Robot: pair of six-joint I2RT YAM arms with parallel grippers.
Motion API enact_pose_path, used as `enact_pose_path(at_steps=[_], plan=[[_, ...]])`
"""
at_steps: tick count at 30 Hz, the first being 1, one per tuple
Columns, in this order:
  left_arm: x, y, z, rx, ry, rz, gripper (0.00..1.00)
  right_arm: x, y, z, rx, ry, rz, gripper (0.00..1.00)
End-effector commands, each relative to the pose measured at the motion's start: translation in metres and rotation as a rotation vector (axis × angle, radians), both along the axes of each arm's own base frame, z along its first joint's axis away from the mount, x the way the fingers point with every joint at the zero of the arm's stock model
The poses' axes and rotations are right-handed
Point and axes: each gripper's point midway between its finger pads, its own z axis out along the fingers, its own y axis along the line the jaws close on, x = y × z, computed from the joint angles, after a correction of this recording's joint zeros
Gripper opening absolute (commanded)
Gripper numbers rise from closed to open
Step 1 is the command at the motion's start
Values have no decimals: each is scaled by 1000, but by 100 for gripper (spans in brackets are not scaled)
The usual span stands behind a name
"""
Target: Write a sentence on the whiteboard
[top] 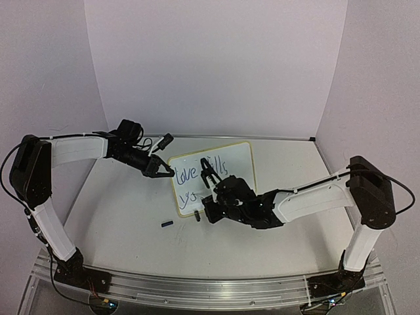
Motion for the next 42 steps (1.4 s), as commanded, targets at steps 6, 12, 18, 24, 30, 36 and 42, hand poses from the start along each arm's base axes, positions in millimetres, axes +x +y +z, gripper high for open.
enact_pose_path(at_steps=[6,12,18,24,30,36,42], plan=[[8,4,4,60,-76,14,0,8,10,33,59,-49,5,0],[8,4,4,62,-75,15,0,4,-4,34,68,-45,-20,0],[8,5,4,63,-74,16,0,7,-12,32,62,-50,-46,0],[8,5,4,63,-74,16,0,14,-11,30,63,-47,-51,0],[8,5,4,63,-74,16,0,19,-7,29,69,-46,-49,0],[8,5,4,64,-75,17,0,17,-8,19,59,-26,-47,0],[8,5,3,64,-74,17,0,9,-17,5,59,21,-55,0]])
